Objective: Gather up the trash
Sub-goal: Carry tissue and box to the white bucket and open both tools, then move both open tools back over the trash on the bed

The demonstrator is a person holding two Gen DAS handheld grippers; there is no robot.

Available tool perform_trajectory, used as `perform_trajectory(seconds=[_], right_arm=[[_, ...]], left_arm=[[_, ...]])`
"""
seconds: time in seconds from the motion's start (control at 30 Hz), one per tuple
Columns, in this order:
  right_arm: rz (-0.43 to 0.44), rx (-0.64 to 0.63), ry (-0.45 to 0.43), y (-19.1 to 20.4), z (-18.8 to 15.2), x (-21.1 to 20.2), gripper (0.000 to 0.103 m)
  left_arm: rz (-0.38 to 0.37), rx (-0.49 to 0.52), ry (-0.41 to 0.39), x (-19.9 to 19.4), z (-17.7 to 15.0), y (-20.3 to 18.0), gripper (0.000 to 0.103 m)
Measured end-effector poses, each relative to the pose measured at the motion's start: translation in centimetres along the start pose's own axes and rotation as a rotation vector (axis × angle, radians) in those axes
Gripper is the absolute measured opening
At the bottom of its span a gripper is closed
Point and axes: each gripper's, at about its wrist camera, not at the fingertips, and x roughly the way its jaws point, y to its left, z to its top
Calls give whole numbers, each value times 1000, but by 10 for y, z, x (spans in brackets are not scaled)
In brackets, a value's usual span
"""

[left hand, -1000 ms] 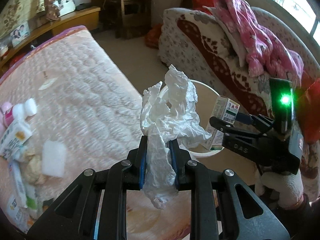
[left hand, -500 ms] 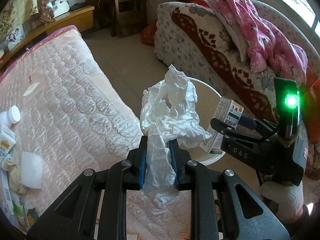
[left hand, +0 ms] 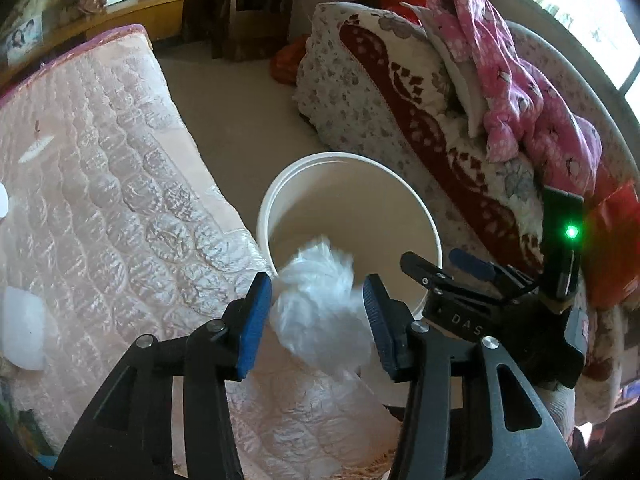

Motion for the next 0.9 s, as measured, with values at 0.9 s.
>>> perform_trajectory(seconds=[0.9], right_arm=[[106,-198,-87,112,-22,-50,77]], left_arm=[[157,-78,-175,-128,-46,78,46]])
